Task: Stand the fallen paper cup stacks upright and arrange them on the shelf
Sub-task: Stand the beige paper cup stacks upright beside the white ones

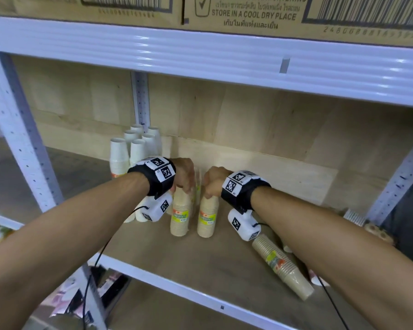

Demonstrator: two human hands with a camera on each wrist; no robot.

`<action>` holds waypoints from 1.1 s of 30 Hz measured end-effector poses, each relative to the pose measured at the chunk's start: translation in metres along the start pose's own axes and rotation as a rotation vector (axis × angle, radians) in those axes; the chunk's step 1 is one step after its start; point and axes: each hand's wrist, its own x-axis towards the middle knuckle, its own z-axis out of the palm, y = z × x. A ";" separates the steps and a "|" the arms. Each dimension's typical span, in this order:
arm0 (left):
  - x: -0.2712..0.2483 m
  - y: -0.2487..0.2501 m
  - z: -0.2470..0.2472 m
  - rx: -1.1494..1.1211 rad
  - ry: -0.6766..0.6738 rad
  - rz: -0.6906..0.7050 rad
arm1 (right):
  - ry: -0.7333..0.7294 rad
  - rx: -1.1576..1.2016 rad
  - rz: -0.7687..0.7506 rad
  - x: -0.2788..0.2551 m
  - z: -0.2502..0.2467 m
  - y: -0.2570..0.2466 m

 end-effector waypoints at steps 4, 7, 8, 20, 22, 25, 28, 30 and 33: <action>-0.006 -0.017 0.000 0.018 0.071 -0.031 | 0.018 0.043 -0.050 0.005 0.004 -0.018; -0.007 -0.024 0.003 0.024 0.131 -0.033 | 0.041 0.054 -0.078 0.008 0.008 -0.030; -0.007 -0.026 0.004 0.023 0.147 -0.042 | 0.041 0.067 -0.084 0.010 0.009 -0.033; 0.000 -0.038 0.012 0.080 0.143 -0.036 | 0.082 0.141 -0.085 0.022 0.021 -0.041; -0.001 -0.039 0.012 0.098 0.156 -0.031 | 0.080 0.156 -0.089 0.023 0.021 -0.040; -0.003 -0.037 0.010 0.100 0.170 -0.029 | 0.082 0.176 -0.104 0.023 0.020 -0.037; -0.005 -0.036 0.005 0.068 0.180 -0.019 | 0.093 0.178 -0.101 0.022 0.017 -0.033; -0.005 -0.033 -0.001 0.030 0.201 0.000 | 0.102 0.165 -0.089 0.020 0.012 -0.029; -0.003 -0.026 -0.008 -0.046 0.239 0.035 | 0.131 0.146 -0.051 0.013 0.005 -0.019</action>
